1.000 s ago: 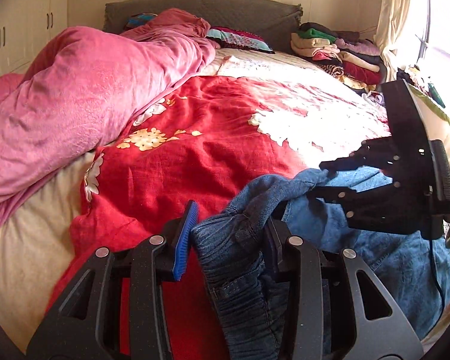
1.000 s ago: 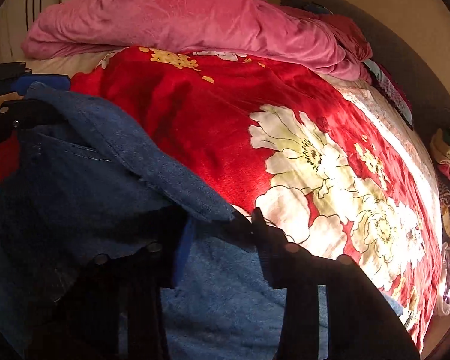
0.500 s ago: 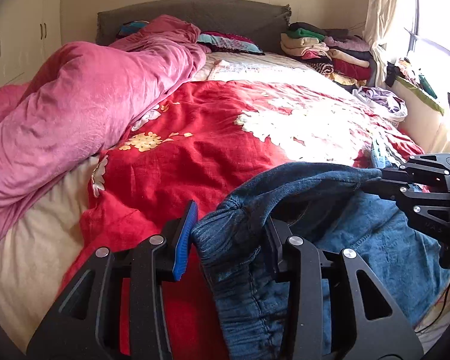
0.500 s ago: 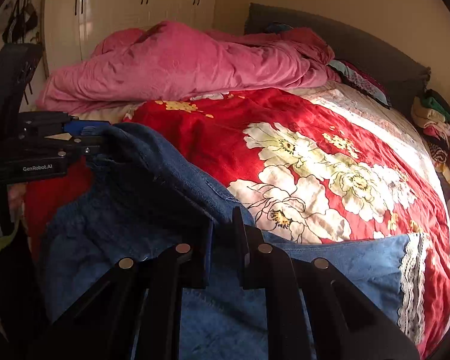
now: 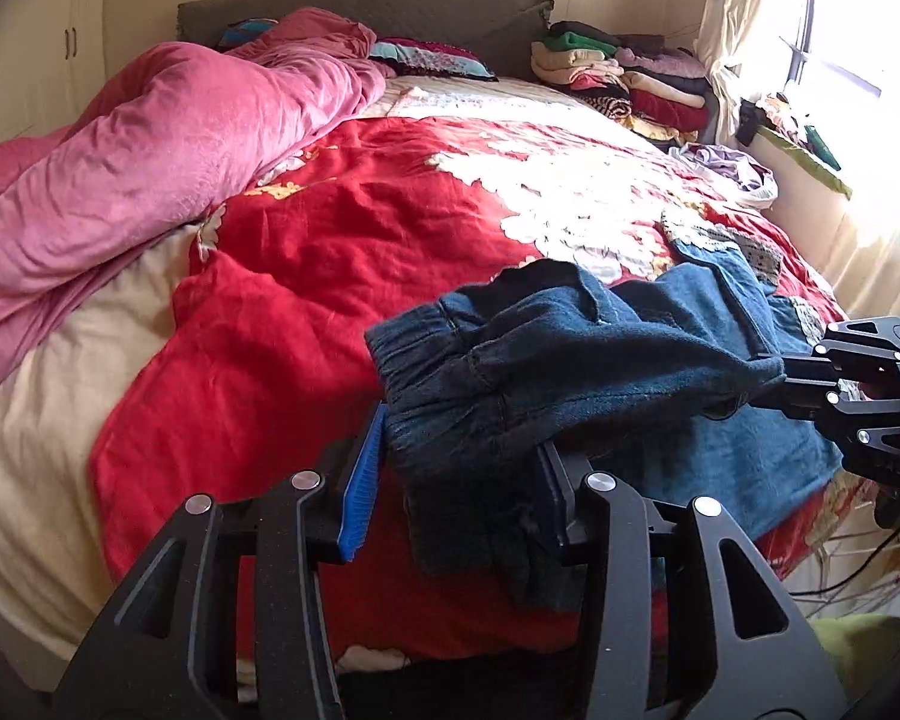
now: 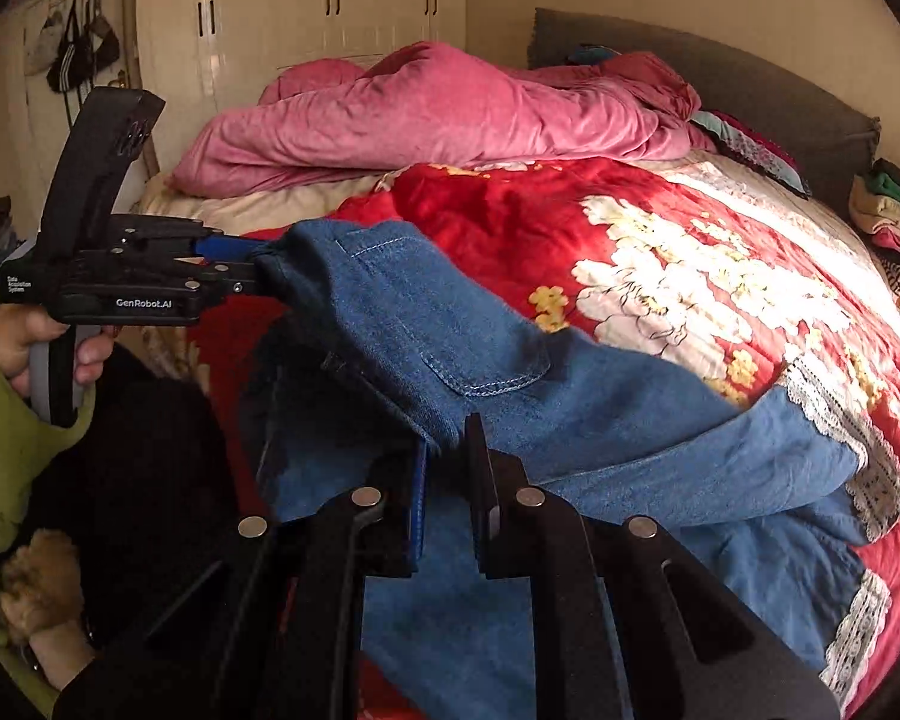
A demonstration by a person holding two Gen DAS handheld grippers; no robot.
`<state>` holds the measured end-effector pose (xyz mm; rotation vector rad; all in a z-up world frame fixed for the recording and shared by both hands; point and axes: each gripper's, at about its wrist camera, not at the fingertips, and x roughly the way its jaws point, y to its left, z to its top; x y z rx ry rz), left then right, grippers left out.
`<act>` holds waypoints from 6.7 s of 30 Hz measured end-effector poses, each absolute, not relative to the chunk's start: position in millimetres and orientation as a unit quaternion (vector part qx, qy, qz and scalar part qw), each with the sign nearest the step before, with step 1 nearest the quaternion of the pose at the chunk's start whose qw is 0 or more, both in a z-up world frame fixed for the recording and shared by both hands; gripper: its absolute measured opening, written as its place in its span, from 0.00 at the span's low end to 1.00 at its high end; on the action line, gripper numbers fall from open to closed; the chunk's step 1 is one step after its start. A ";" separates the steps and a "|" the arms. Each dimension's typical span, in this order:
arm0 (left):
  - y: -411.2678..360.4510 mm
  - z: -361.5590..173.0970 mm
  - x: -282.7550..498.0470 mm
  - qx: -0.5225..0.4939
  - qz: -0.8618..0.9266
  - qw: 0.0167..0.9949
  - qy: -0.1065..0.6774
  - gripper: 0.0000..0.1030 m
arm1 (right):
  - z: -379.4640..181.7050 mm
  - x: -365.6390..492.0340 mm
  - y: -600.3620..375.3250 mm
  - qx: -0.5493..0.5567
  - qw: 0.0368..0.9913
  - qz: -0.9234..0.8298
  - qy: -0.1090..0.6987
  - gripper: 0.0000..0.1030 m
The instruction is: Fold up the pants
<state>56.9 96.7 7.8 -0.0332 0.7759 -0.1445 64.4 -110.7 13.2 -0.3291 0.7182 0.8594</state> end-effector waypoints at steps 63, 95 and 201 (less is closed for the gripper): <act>22.4 29.1 25.8 -0.001 -0.144 0.920 0.364 0.55 | 12.6 84.3 -214.7 0.000 0.881 0.271 0.388 0.50; -104.5 -48.9 106.8 -0.003 -0.272 0.827 0.491 0.12 | -48.9 299.7 -181.3 -0.090 0.857 0.137 0.488 0.57; -91.7 -13.1 214.6 0.038 -0.180 0.866 0.465 0.80 | -11.3 178.7 -445.1 0.172 0.879 0.140 0.422 0.47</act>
